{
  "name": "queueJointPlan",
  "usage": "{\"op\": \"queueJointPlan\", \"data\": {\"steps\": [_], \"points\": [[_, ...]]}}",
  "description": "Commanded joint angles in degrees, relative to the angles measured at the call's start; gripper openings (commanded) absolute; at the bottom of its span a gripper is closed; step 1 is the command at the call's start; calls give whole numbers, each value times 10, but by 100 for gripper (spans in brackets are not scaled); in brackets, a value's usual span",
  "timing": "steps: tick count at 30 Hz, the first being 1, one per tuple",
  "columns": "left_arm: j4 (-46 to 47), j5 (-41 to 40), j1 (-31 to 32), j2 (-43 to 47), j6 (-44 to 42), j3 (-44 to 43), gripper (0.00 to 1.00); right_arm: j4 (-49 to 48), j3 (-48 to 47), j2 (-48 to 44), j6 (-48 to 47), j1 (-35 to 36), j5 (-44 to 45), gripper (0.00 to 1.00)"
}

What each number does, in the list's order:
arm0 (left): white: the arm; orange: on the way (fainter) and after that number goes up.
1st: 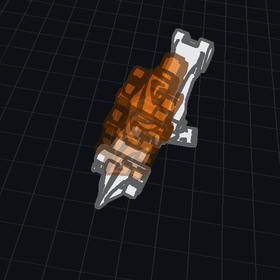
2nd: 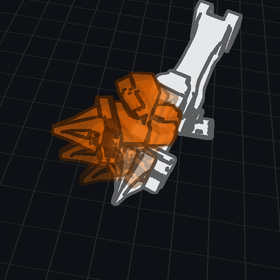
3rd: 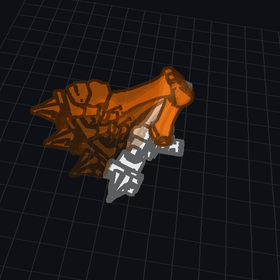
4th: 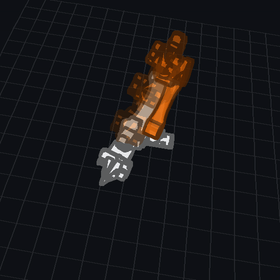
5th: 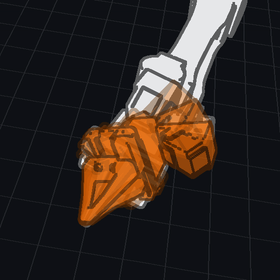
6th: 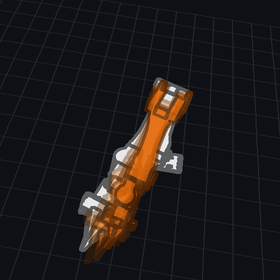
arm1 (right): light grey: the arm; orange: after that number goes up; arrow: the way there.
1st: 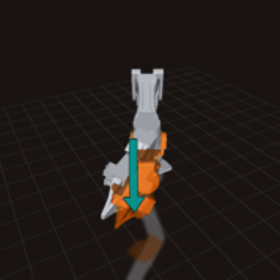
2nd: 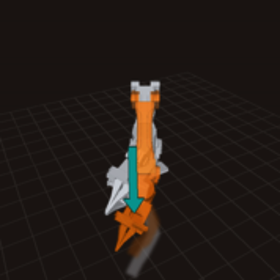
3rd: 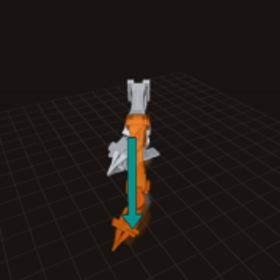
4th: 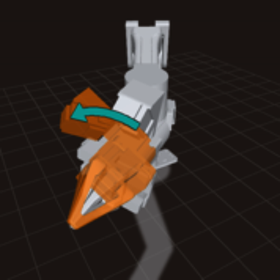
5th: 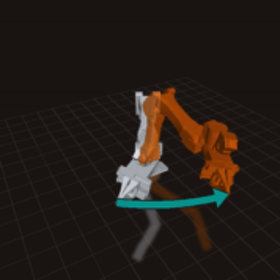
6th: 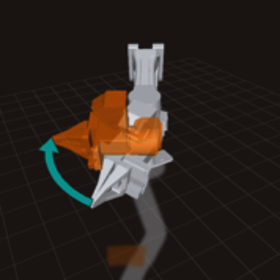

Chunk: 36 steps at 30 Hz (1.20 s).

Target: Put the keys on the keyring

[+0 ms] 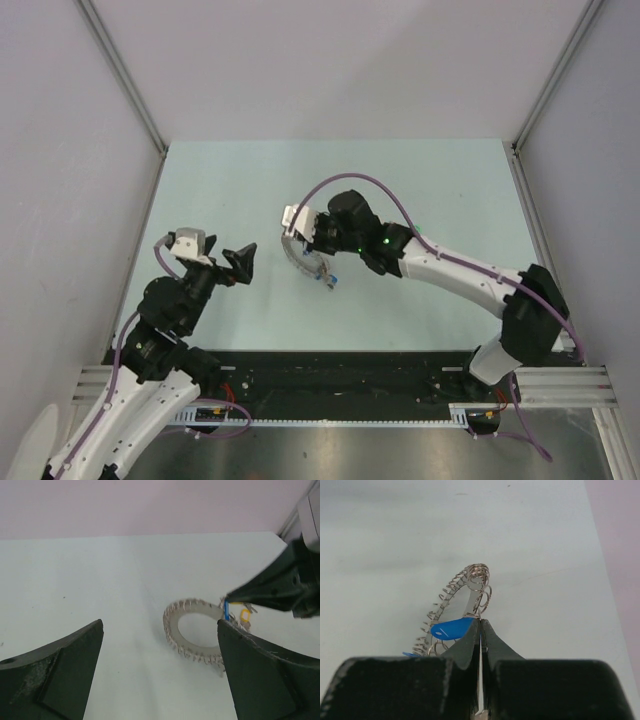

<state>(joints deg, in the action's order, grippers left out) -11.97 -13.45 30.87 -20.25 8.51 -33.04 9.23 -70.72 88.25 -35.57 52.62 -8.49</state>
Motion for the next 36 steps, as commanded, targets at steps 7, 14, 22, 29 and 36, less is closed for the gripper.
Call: {"op": "queueJointPlan", "data": {"steps": [7, 14, 22, 29, 36], "points": [[-18, -95, -5, 60, -1, 18, 100, -53, -274, 198, -35, -43, -18, 0], [-21, -141, -11, 96, 2, 22, 100, -69, -223, 245, 18, -39, -52, 0], [-15, -157, -33, 130, 7, 28, 100, -83, -87, 207, 100, -15, -35, 0], [-21, -148, -58, 136, 11, 25, 100, -107, -28, 185, 210, 5, -31, 12], [-29, -155, -57, 136, 12, 20, 100, -127, -7, 138, 288, -14, -14, 61]]}}
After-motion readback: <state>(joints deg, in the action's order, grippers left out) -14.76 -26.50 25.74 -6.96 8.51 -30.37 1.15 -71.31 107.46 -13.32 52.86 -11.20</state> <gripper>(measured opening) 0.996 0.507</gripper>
